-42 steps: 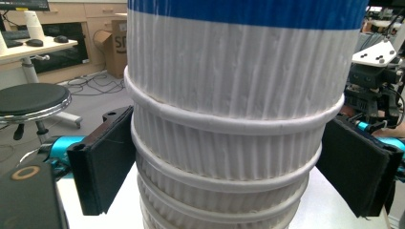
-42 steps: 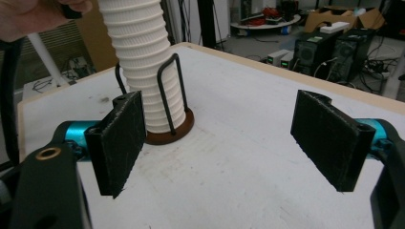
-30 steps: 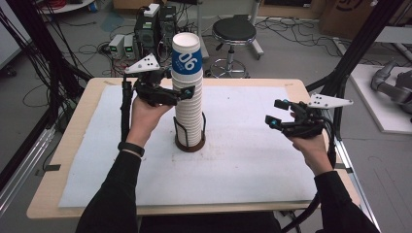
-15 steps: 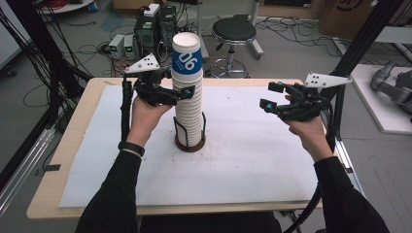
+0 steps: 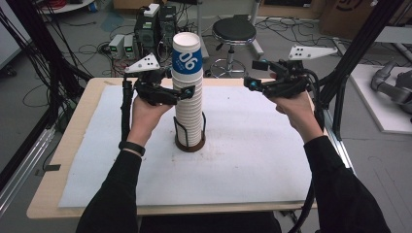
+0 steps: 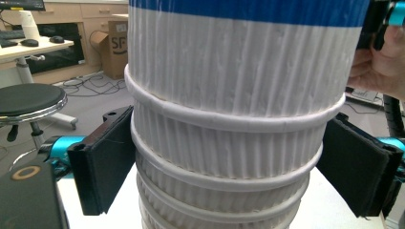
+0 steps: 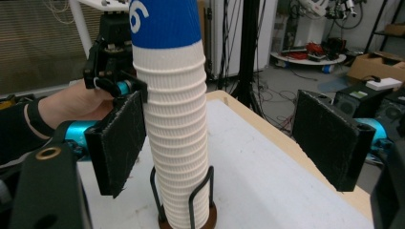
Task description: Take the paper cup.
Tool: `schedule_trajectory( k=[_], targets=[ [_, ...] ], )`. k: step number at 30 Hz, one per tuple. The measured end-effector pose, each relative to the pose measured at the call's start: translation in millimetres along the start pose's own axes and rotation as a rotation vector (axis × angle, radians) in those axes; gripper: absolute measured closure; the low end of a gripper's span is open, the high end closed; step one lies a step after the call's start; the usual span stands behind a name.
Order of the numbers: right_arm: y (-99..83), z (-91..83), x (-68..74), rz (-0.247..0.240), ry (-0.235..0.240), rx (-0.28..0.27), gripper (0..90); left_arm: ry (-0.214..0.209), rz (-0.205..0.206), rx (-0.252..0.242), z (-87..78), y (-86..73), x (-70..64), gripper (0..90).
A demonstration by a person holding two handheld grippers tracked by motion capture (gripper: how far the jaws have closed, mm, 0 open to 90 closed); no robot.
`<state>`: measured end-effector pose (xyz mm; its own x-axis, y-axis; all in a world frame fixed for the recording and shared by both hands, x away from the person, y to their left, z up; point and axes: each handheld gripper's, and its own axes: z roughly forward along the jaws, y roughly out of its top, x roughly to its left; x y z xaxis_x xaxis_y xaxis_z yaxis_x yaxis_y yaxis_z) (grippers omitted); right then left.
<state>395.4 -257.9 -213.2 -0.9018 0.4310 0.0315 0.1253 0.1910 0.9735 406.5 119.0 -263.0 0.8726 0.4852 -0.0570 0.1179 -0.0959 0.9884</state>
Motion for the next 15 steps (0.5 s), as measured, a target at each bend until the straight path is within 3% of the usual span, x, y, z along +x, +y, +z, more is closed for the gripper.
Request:
schedule_trajectory(
  k=[15],
  targets=[
    [43.4,38.0,8.1,-0.032,0.057,-0.002,19.6,-0.004,-0.003,0.002,0.4,0.1,0.5,11.9]
  ],
)
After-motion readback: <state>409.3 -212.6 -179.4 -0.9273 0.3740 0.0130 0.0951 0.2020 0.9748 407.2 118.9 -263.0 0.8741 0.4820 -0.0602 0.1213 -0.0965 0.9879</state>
